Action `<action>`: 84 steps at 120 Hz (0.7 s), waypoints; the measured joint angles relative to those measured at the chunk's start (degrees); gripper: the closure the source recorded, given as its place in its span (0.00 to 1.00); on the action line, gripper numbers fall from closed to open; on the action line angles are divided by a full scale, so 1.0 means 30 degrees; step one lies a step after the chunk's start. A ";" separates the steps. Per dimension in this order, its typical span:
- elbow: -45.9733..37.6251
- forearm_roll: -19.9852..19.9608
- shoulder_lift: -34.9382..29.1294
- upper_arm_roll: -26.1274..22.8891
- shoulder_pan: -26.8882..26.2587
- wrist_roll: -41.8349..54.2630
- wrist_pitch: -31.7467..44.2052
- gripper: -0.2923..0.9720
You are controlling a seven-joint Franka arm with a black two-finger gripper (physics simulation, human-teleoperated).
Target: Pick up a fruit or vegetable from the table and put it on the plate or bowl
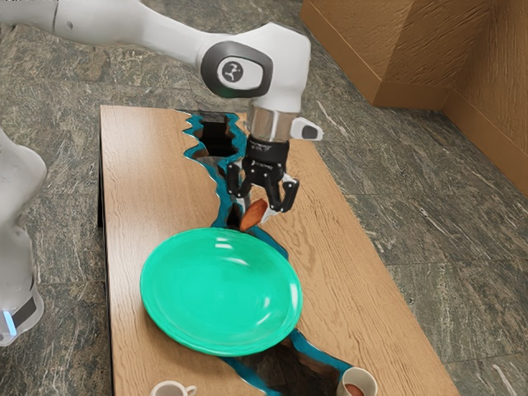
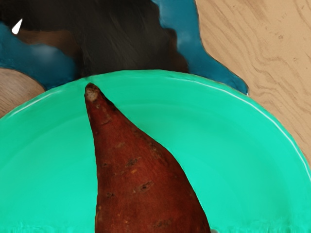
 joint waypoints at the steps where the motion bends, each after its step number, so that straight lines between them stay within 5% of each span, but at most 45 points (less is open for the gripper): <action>1: 0.0009 -0.0009 0.0069 -0.0044 -0.0138 -0.0070 -0.0006 0.65; 52: -0.2132 -0.0885 -0.2494 -0.3916 -0.1278 -0.4330 -0.0214 0.65; 66: -0.2109 -0.1143 -0.2544 -0.4055 -0.1222 -0.5165 -0.0201 0.42; 84: -0.0967 -0.1129 -0.2055 -0.3964 -0.0221 -0.6011 -0.0126 0.30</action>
